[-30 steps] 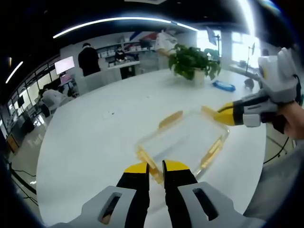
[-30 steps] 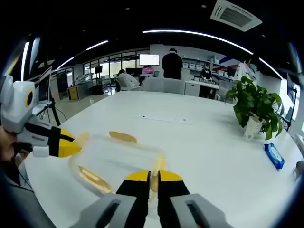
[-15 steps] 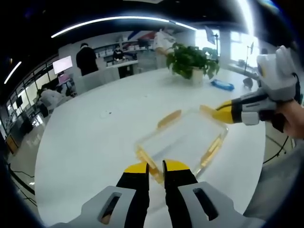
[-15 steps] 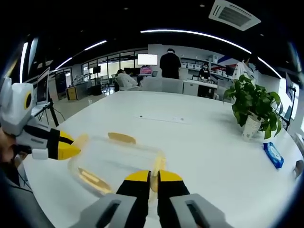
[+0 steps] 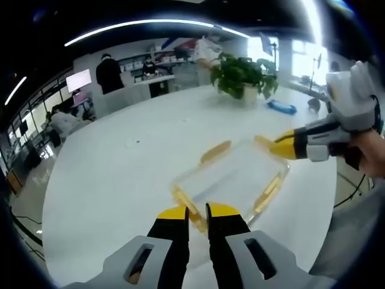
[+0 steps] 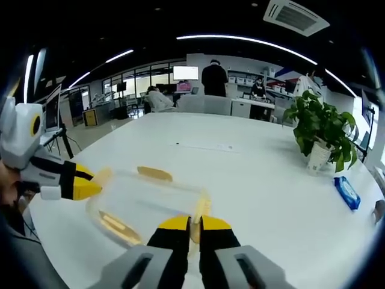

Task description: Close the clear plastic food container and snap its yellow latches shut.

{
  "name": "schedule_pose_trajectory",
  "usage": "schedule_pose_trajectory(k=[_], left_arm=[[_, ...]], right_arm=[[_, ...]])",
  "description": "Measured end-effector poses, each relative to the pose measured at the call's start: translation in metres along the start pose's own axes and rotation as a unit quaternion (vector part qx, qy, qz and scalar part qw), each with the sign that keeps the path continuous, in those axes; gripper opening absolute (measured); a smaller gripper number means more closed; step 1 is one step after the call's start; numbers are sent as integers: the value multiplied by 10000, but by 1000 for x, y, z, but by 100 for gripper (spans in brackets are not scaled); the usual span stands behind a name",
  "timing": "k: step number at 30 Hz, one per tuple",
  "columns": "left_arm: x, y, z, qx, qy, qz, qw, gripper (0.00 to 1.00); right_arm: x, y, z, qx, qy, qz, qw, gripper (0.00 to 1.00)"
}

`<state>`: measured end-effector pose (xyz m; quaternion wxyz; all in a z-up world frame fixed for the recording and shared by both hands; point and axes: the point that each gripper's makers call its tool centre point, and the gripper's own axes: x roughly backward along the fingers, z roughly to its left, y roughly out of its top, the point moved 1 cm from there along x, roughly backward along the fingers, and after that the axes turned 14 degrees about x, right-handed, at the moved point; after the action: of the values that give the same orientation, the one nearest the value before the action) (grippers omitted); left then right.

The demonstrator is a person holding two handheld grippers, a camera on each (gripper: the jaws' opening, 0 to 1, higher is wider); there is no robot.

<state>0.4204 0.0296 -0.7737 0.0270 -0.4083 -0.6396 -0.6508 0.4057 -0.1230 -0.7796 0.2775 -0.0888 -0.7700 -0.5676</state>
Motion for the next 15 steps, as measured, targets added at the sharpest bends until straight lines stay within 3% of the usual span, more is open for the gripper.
schedule_pose_trajectory(k=[15], left_arm=[[-8, -5, 3, 27, -20, 82, 10000, 7]], right_arm=[[-8, -6, 0, -4, 45, 91, 9999, 1]])
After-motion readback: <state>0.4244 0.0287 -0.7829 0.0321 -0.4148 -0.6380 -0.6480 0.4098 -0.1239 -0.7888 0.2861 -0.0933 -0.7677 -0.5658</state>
